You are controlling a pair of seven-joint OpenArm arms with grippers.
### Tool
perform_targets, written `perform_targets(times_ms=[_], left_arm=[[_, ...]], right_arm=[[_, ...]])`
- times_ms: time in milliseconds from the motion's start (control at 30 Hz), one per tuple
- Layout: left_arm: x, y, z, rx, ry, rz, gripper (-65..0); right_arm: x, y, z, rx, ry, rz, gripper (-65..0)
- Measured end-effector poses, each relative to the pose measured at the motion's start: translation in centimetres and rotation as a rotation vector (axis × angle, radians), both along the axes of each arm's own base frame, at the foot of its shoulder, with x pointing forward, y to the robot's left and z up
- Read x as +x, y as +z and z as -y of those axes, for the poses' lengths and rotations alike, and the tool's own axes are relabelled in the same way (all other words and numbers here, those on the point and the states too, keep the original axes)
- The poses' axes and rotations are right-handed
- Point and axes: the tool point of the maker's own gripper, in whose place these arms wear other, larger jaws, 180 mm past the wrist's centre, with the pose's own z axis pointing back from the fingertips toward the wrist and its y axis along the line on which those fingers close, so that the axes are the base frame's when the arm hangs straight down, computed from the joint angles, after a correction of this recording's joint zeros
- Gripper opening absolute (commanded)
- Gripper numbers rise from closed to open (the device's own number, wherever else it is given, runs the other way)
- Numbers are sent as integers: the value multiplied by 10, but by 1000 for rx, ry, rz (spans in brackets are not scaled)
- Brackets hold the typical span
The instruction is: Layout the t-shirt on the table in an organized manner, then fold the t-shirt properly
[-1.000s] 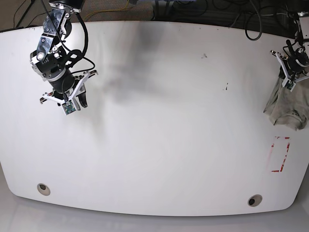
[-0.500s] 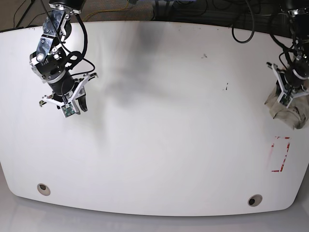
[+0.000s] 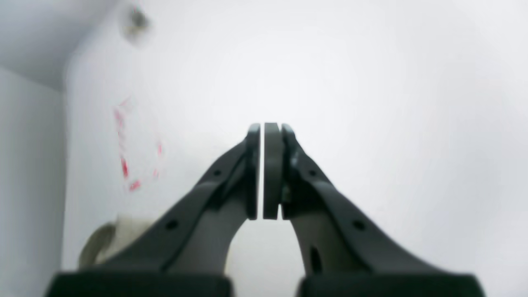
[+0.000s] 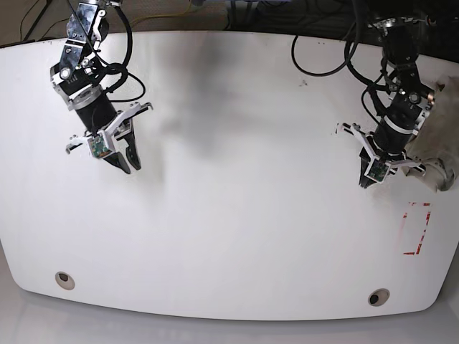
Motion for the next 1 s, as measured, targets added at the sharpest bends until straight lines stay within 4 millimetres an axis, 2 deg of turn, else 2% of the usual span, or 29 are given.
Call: perform_targets(times_ms=[100, 300, 367, 600, 767, 1000], left_arm=[[-5, 1, 11, -76, 8, 76, -650], [-40, -33, 38, -144, -21, 16, -650], [-60, -47, 45, -156, -37, -35, -650], [-124, -85, 49, -157, -32, -198, -650], [-177, -103, 49, -158, -20, -321, -650], [-250, -116, 47, -193, 36, -481, -650]], right_arm=[[-10, -12, 2, 68, -4, 18, -541], [-41, -44, 18, 113, -89, -28, -541], [-60, -54, 20, 118, -98, -61, -541], [-121, -71, 15, 135, -104, -164, -542], [-165, -86, 6, 176, -145, -258, -542], [-213, -85, -2, 236, -182, -305, -544]])
